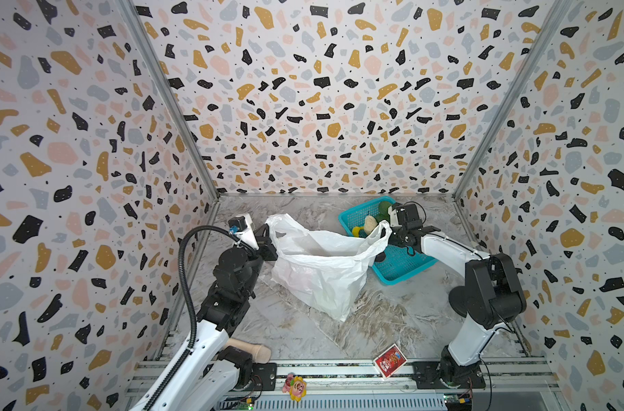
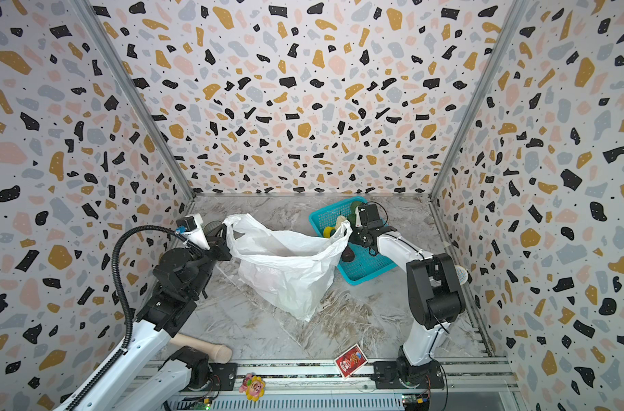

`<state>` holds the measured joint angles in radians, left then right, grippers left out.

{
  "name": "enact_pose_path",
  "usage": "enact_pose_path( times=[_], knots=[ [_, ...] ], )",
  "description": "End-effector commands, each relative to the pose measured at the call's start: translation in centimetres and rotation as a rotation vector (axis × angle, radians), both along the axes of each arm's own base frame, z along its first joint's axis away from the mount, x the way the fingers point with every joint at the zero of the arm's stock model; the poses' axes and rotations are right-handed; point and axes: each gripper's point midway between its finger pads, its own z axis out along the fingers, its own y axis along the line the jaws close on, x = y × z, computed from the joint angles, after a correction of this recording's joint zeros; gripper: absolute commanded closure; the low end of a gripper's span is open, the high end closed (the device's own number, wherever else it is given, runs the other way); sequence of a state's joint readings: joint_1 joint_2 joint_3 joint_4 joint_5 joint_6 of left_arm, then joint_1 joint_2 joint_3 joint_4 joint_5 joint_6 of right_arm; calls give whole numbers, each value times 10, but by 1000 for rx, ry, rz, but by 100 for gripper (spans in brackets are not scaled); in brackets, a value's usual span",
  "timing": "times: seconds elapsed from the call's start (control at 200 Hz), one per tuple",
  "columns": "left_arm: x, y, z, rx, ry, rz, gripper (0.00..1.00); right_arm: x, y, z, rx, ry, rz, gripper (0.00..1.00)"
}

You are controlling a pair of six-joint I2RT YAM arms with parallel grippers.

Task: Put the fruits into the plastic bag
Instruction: 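Grasp the purple eggplant with the right gripper and lift it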

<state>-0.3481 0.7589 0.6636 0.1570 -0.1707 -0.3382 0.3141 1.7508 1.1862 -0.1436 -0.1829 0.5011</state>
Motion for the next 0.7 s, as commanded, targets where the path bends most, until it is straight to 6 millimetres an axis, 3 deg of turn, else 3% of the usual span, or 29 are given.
enact_pose_path(
  times=[0.0, 0.155, 0.235, 0.385, 0.491, 0.596, 0.696],
  knots=[
    [0, -1, 10, -21, -32, -9, 100, -21, -5, -16, -47, 66, -14, 31],
    [1, -3, 9, -12, -29, -16, 100, -35, 3, -54, -80, 148, 14, 32],
    [1, -3, 10, -8, -27, -16, 100, -40, 8, -68, -104, 178, 29, 37],
    [-1, -2, 12, -5, -31, -17, 100, -36, 4, -65, -120, 163, 15, 68],
    [-2, -2, 13, -3, -32, -18, 100, -25, -5, -30, -99, 79, -22, 84],
    [-3, -3, 16, -7, -38, -26, 100, -13, -17, 27, -45, -53, -69, 84],
    [-5, -3, 19, -10, -48, -30, 100, -11, -19, 96, -5, -227, -77, 81]
  ],
)
